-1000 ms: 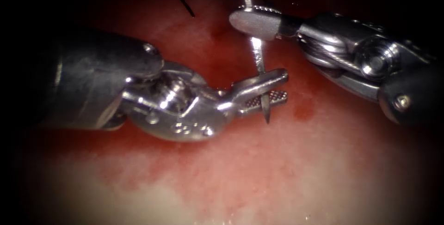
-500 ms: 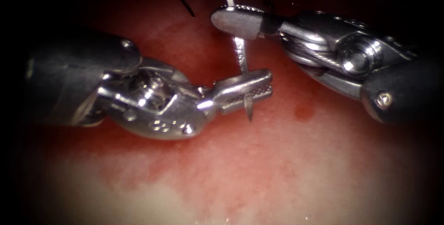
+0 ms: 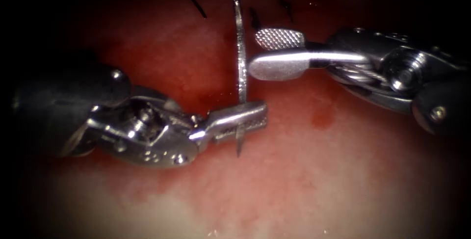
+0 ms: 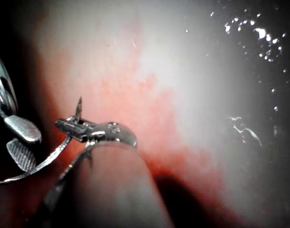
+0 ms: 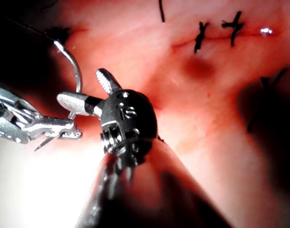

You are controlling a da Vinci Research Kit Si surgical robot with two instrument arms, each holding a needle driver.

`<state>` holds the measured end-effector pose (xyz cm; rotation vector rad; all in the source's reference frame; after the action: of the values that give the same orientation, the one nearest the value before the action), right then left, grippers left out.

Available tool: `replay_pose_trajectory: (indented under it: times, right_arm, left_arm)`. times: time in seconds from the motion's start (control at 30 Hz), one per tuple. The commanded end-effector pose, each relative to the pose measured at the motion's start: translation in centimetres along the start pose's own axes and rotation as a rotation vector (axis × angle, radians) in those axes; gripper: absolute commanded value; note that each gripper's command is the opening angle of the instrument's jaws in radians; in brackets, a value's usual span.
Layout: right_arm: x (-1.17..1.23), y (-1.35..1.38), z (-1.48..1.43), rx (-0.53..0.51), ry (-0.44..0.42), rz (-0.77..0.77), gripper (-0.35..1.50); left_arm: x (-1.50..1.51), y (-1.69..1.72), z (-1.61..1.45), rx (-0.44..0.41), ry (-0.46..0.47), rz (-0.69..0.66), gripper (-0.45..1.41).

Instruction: Wound Closure

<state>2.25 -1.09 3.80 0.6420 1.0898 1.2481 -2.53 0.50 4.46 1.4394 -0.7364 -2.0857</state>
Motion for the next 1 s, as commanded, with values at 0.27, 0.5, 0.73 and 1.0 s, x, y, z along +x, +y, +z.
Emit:
replay_pose_trajectory:
  times: [0.27,0.5,0.73,1.0]
  right_arm:
    - [-0.11,-0.01,0.11,0.032,-0.034,0.064,1.13]
    - [-0.17,-0.05,0.28,0.017,-0.037,0.067,1.11]
    - [-0.16,-0.08,0.39,0.008,-0.029,0.07,0.78]
    - [-0.14,-0.08,0.38,-0.087,-0.01,0.075,-0.35]
  left_arm:
    - [0.17,0.16,0.08,0.0,-0.004,0.004,-0.45]
    - [0.21,0.15,0.13,-0.004,-0.009,0.002,-0.45]
    - [0.22,0.15,0.13,-0.01,-0.009,0.002,-0.45]
    - [0.22,0.15,0.14,-0.013,-0.01,-0.004,-0.45]
